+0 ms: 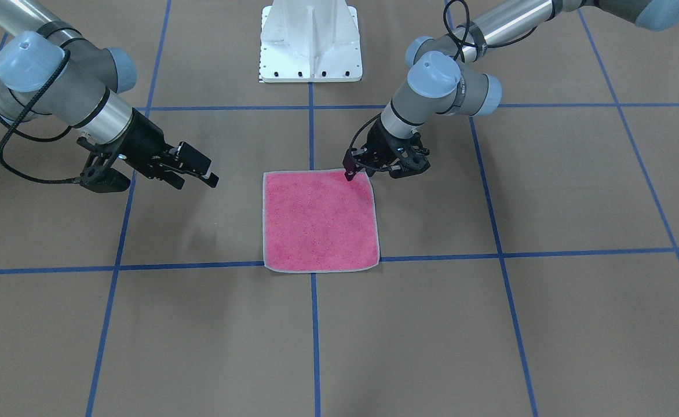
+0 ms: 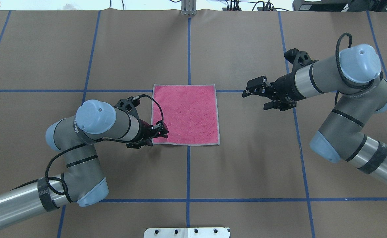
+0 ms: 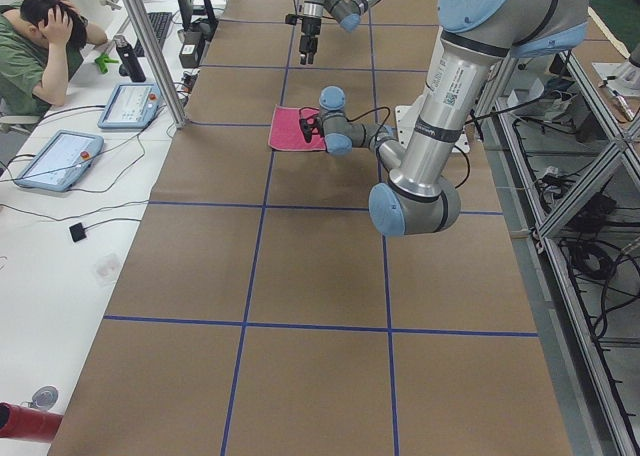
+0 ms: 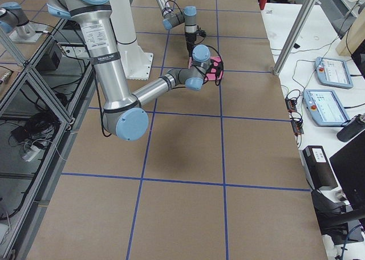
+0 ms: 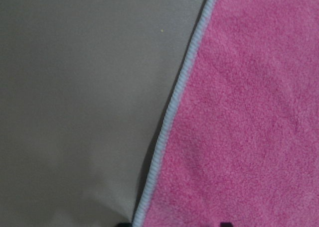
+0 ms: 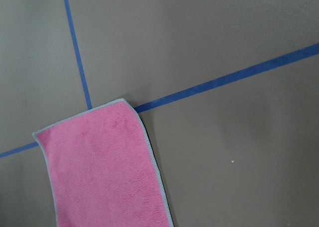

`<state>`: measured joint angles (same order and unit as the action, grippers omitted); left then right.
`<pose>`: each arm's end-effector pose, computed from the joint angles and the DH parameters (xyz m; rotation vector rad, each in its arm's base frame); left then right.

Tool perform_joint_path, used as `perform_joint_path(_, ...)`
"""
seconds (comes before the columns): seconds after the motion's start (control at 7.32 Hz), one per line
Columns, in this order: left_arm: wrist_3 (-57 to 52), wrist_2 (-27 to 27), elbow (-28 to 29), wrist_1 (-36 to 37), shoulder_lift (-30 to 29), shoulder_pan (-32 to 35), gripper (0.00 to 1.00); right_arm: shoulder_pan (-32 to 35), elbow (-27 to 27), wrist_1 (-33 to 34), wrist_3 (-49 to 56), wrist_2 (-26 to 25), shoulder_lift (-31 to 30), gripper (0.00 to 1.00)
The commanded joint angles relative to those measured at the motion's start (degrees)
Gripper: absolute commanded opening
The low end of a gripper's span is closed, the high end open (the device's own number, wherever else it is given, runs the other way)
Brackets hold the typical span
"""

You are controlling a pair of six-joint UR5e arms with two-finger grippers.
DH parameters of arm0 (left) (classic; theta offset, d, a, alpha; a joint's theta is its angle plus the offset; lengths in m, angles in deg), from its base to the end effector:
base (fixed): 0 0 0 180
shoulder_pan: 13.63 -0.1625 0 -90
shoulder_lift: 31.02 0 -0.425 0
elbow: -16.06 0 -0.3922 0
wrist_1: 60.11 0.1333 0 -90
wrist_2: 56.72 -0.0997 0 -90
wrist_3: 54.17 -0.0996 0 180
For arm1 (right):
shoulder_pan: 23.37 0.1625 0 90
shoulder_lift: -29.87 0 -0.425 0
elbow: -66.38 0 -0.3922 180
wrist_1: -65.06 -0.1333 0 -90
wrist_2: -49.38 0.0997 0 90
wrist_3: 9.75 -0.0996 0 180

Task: Fold towel twice with both arms
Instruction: 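Lower the left gripper onto the towel corner nearest it and grasp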

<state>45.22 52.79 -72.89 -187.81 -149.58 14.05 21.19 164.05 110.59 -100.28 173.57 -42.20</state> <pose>0.5540 -0.4036 0.3035 -0.1205 1.1664 -0.3782 -0.3704 -0.4733 0.3317 -0.0376 -1.2906 0.3108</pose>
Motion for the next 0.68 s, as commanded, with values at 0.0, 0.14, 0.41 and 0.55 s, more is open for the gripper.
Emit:
perform_joint_path(0.0,0.0,0.0,0.1,0.0,0.0,-0.2,0.46,0.0,-0.1,0.0,0.0,0.0,0.0,0.99)
perform_joint_path(0.14,0.0,0.0,0.1,0.0,0.0,-0.2,0.43,0.0,-0.2,0.0,0.0,0.0,-0.1,0.99)
perform_joint_path(0.41,0.1,0.0,0.0,0.0,-0.2,-0.2,0.29,0.1,-0.3,0.0,0.0,0.1,-0.1,0.99)
perform_joint_path(0.55,0.4,-0.1,0.0,0.3,-0.6,-0.2,0.05,0.1,-0.3,0.0,0.0,0.1,-0.1,0.99)
